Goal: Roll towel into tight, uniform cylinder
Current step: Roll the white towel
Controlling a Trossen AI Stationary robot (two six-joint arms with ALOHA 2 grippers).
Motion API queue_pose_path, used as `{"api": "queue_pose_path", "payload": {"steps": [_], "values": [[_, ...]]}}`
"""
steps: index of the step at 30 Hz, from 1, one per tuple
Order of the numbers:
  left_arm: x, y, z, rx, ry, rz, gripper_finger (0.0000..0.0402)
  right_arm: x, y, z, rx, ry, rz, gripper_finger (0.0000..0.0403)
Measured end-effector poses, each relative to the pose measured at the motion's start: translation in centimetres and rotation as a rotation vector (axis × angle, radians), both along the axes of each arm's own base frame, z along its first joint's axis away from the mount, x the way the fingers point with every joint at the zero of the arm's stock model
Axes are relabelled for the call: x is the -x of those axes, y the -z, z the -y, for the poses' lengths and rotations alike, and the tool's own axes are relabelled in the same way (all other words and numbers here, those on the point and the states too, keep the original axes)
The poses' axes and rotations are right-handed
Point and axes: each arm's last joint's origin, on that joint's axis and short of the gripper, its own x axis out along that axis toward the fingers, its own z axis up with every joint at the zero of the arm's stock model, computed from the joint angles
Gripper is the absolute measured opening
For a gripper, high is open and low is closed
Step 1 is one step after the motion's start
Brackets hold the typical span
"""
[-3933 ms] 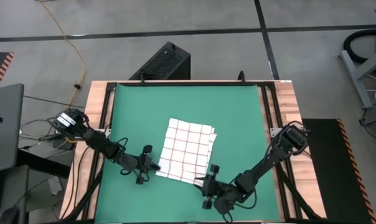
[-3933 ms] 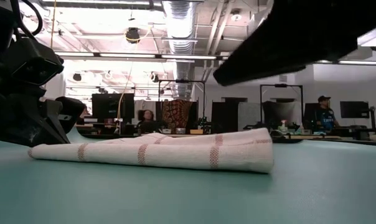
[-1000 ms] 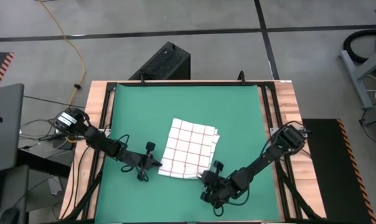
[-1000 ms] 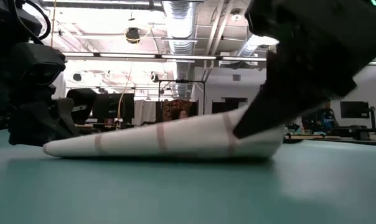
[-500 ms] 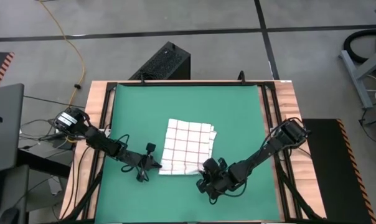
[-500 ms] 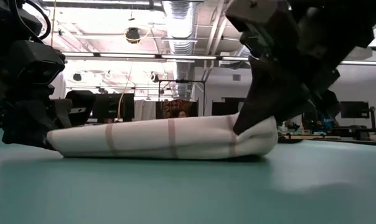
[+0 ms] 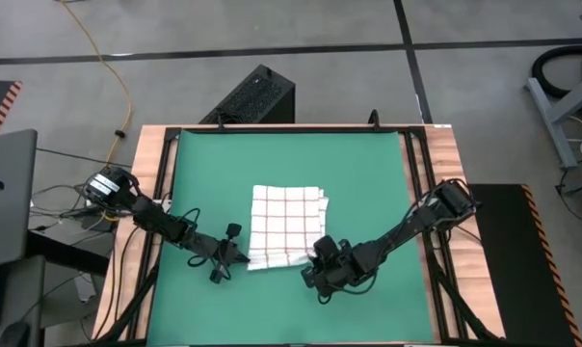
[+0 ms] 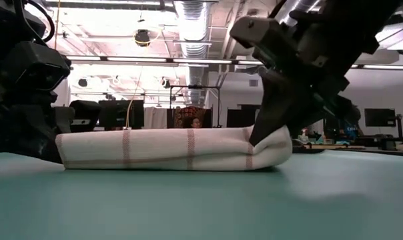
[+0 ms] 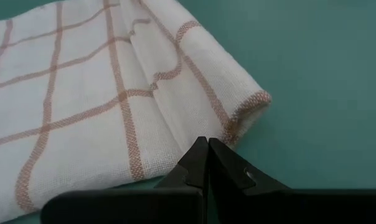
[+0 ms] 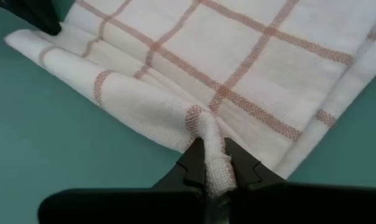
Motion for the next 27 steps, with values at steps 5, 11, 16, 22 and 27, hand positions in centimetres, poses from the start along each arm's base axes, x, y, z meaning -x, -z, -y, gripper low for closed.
{"api": "queue_pose_path", "payload": {"steps": [5, 11, 16, 22, 27], "values": [[0.0, 0.0, 0.0, 0.002, 0.001, -0.001, 0.0000, -0.2, 0.0, 0.5, 0.003, 0.007, -0.005, 0.0040], [0.0, 0.0, 0.1, 0.028, 0.007, -0.012, 0.0000, -0.5, 0.1, 1.4, 0.008, 0.043, -0.020, 0.0040], [0.1, 0.1, 0.1, 0.060, 0.026, -0.040, 0.0000, -0.8, 0.1, 2.4, 0.020, 0.065, -0.038, 0.0040], [0.2, 0.2, 0.1, 0.061, 0.032, -0.054, 0.0000, -1.1, 0.2, 3.4, 0.018, 0.068, -0.066, 0.0040], [0.2, 0.1, 0.2, 0.073, 0.029, -0.046, 0.0000, -1.3, 0.3, 4.4, -0.013, 0.073, -0.101, 0.0040]]}}
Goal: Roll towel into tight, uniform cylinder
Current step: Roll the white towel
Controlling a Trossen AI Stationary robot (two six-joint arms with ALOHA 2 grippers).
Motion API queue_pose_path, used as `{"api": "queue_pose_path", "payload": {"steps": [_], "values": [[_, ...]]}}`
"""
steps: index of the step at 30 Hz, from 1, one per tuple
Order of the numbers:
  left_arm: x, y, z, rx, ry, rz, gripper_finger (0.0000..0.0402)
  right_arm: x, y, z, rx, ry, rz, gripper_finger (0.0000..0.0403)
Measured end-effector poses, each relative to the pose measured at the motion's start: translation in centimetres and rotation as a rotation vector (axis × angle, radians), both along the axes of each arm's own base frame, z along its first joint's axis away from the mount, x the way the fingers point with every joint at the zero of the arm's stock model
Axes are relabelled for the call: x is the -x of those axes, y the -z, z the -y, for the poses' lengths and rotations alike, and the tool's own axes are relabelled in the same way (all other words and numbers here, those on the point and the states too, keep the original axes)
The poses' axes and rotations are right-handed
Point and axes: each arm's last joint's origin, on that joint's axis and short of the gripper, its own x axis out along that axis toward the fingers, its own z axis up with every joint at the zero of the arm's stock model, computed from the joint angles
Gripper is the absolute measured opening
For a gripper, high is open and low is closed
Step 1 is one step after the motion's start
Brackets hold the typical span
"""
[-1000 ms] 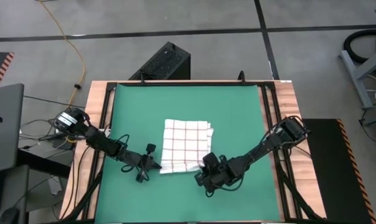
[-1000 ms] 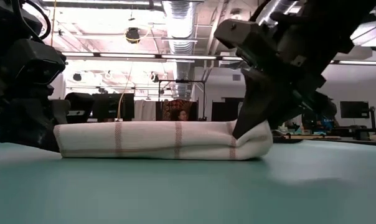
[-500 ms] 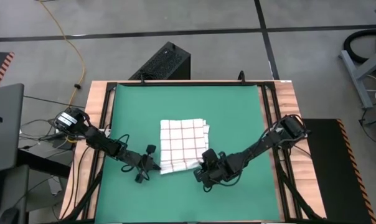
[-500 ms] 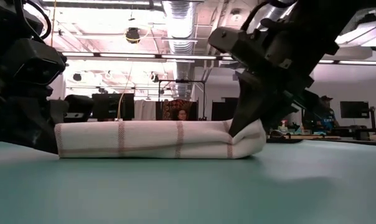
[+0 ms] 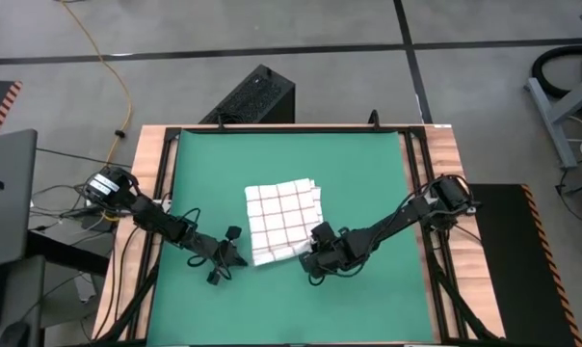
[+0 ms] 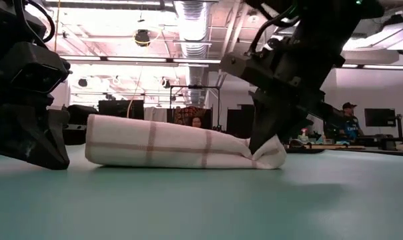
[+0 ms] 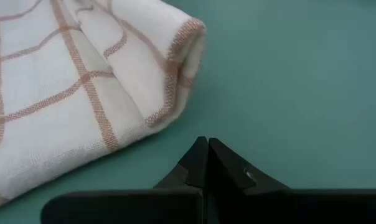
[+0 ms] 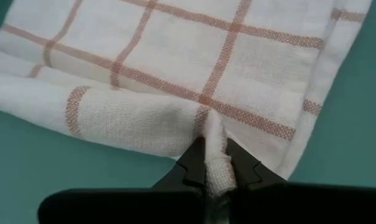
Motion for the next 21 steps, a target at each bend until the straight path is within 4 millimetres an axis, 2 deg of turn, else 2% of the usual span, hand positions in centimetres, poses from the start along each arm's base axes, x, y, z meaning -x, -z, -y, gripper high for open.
{"api": "queue_pose_path", "payload": {"steps": [6, 15, 18, 21], "values": [[-0.4, -1.3, 1.4, 0.017, 0.044, 0.103, 0.0000, -0.1, 0.1, 0.9, -0.014, -0.012, -0.042, 0.0040], [-4.4, -4.7, 5.0, -0.338, 0.136, 0.199, 0.0000, -0.3, 0.1, 1.2, -0.021, -0.048, -0.062, 0.0040], [-5.0, -5.2, 5.3, -0.411, 0.137, 0.193, 0.0000, -0.3, 0.1, 1.2, -0.011, -0.066, -0.068, 0.0040], [-5.4, -5.4, 4.9, -0.489, 0.064, 0.200, 0.0000, -0.2, 0.1, 1.1, -0.004, -0.079, -0.073, 0.0040]]}}
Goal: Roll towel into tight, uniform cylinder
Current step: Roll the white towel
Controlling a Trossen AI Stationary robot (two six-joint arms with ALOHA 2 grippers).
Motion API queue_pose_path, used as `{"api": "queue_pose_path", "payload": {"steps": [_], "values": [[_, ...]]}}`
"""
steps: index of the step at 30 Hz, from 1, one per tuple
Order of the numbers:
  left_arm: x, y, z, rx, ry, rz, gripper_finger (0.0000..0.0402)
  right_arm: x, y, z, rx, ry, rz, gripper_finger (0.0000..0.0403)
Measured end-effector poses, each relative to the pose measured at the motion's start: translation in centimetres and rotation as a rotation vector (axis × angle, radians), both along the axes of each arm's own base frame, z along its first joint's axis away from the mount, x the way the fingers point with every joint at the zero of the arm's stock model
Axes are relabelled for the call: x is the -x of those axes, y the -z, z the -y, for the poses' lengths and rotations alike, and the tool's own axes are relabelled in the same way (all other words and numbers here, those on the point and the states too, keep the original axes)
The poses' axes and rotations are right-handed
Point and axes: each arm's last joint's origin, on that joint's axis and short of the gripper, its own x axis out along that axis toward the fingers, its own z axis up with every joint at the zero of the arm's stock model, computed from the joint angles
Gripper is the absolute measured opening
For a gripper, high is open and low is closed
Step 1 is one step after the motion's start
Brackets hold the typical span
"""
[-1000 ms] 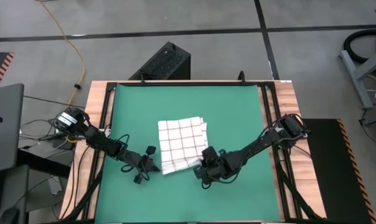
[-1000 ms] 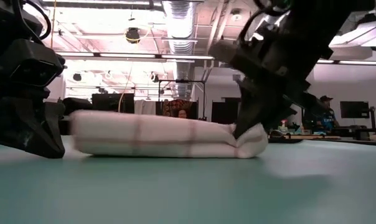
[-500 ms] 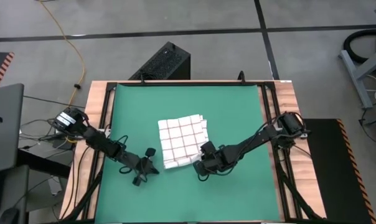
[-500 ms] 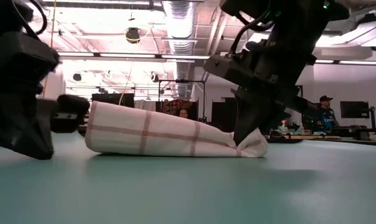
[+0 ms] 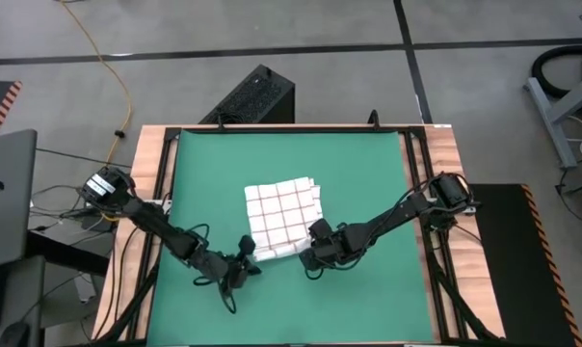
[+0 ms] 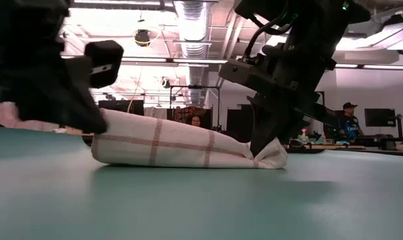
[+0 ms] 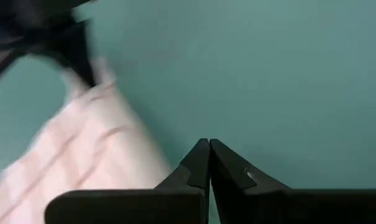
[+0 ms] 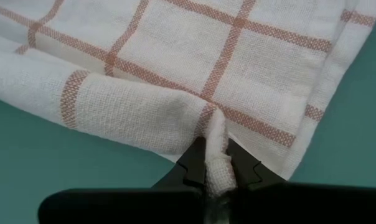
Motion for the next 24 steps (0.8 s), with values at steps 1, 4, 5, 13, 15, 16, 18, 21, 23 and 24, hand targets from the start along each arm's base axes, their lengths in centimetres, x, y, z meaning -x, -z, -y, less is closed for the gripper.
{"api": "queue_pose_path", "payload": {"steps": [1, 4, 5, 13, 15, 16, 18, 21, 23, 24], "values": [[-0.1, 0.0, -0.2, -0.023, -0.028, 0.009, 0.0000, 0.0, 0.0, 0.0, 0.001, -0.001, -0.001, 0.0040], [-0.5, 0.0, -1.0, -0.043, -0.074, 0.017, 0.0000, 0.1, 0.0, 0.0, 0.004, -0.003, -0.007, 0.0040], [-0.6, 0.0, -1.3, -0.040, -0.080, 0.013, 0.0000, 0.1, 0.0, 0.0, 0.004, -0.003, -0.007, 0.0040], [-1.0, 0.7, -3.4, -0.023, -0.186, -0.074, 0.0000, 0.1, 0.0, 0.0, 0.009, -0.014, -0.011, 0.0040], [-1.0, 0.8, -3.6, -0.013, -0.203, -0.088, 0.0000, 0.1, 0.0, 0.0, 0.008, -0.016, -0.013, 0.0040], [-1.0, 0.9, -3.7, -0.004, -0.204, -0.095, 0.0000, 0.1, 0.1, 0.0, 0.006, -0.018, -0.014, 0.0040], [-0.9, 1.1, -3.8, 0.016, -0.205, -0.113, 0.0000, 0.1, 0.1, 0.0, 0.005, -0.019, -0.014, 0.0040], [-0.5, 1.6, -4.4, 0.054, -0.243, -0.134, 0.0000, 0.1, 0.1, 0.0, 0.005, -0.020, -0.015, 0.0040], [-0.2, 2.1, -4.9, 0.081, -0.278, -0.141, 0.0000, 0.1, 0.1, 0.0, 0.007, -0.024, -0.016, 0.0040], [0.0, 2.3, -5.2, 0.091, -0.290, -0.149, 0.0000, 0.1, 0.1, 0.0, 0.009, -0.025, -0.017, 0.0045]]}}
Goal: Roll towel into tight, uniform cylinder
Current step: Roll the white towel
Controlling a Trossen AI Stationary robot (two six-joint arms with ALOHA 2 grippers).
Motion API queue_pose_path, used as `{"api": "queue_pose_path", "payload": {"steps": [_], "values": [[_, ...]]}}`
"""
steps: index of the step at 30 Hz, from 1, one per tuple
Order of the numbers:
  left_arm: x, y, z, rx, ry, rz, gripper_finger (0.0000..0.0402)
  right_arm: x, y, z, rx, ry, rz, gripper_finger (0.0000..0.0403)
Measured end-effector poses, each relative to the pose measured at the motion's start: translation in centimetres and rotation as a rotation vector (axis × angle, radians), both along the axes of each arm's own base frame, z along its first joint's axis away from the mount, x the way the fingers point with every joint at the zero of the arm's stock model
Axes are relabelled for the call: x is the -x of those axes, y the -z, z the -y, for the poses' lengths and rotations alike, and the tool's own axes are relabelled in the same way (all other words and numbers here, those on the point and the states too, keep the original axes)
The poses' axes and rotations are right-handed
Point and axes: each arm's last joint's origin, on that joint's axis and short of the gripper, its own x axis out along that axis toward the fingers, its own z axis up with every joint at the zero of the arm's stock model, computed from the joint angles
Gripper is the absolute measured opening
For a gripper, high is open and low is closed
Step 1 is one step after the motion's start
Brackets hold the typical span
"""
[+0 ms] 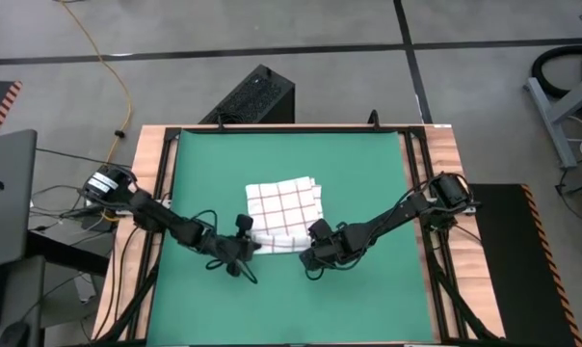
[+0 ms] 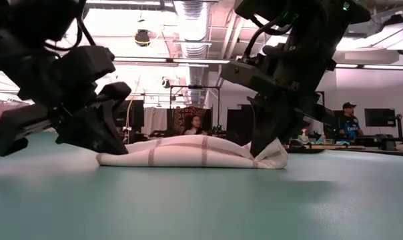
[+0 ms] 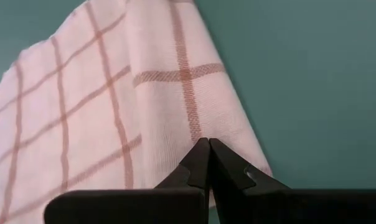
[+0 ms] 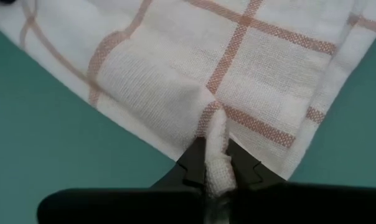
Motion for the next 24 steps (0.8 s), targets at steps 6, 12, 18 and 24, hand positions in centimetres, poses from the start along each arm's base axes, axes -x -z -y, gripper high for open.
{"api": "queue_pose_path", "payload": {"steps": [6, 12, 18, 24], "values": [[0.8, 0.8, -0.6, 0.025, -0.038, -0.030, 0.0000, 0.0, 0.0, 0.0, 0.029, -0.034, -0.010, 0.0088], [1.0, 1.0, -0.6, 0.039, -0.041, -0.036, 0.0000, -0.3, -1.7, -0.7, 0.110, -0.103, 0.026, 0.0097], [1.0, 1.0, -0.6, 0.042, -0.037, -0.042, 0.0000, 0.9, -4.2, -0.4, 0.152, -0.109, 0.045, 0.0105], [1.0, 1.0, -0.6, 0.049, -0.038, -0.043, 0.0000, 2.4, -5.5, -0.6, 0.223, -0.108, 0.019, 0.0128]]}}
